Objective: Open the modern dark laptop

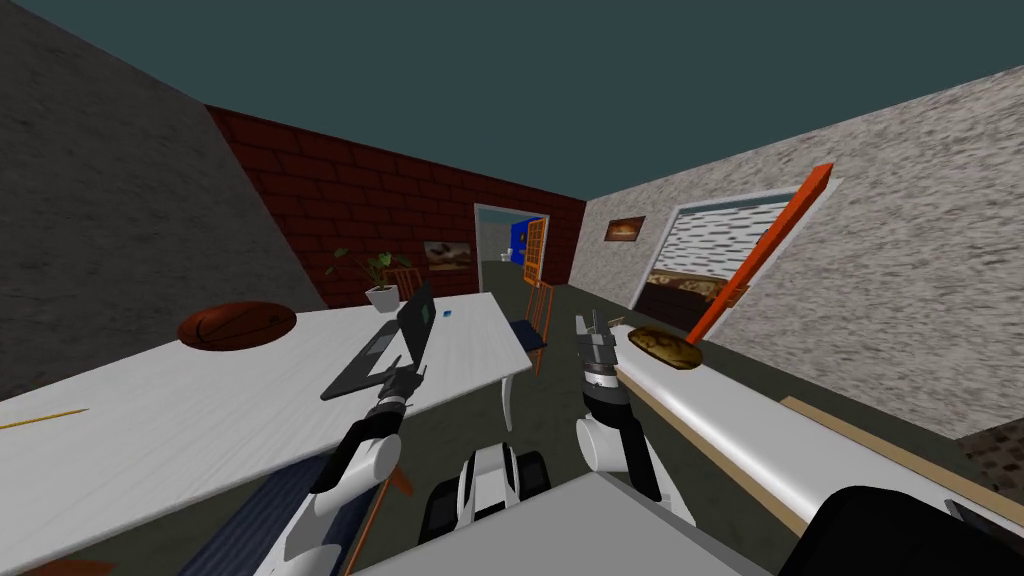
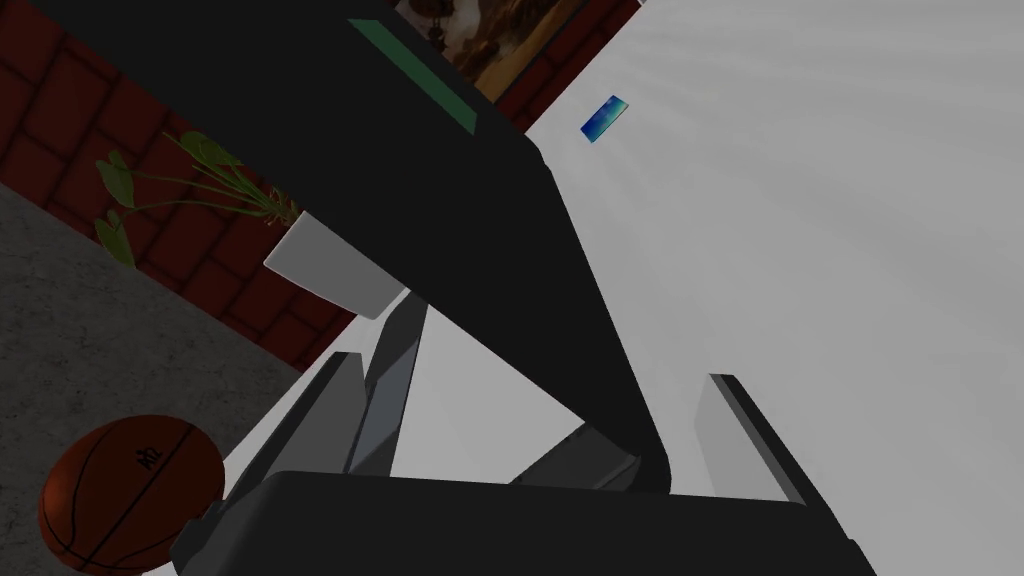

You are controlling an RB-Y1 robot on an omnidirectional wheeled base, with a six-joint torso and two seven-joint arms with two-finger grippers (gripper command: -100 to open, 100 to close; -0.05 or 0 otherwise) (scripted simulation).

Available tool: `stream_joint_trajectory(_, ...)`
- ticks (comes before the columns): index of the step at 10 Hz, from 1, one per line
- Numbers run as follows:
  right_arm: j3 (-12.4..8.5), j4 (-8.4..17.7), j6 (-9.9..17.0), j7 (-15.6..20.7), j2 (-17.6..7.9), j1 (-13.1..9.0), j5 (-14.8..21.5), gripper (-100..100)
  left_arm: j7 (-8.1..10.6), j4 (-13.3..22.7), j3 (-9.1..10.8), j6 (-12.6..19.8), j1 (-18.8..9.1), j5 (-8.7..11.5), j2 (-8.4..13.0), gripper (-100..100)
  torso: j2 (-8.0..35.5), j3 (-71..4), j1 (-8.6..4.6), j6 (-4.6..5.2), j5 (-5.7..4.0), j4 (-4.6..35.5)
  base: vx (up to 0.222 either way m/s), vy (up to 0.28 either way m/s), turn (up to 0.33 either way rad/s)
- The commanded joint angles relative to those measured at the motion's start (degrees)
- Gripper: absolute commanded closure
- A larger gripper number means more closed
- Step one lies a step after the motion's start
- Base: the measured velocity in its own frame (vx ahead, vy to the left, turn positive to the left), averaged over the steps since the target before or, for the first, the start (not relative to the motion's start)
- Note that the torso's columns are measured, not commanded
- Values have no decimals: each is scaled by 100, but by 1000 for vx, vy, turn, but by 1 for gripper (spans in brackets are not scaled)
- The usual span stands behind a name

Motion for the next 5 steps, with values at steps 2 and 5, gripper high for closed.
stream_joint_trajectory(2, 0, 0, 0, 0, 0, 1, 0, 0, 84, 391, 491, 7, -236, 79, 230, -100, 10, 7, -2, -3, 0, 3, -75, -34, -84)
stream_joint_trajectory(5, 0, 0, 0, 0, 0, 1, 0, 0, 172, 743, 849, -46, -454, 160, 453, -100, 7, 6, 2, 4, 2, 2, -68, -29, -198)
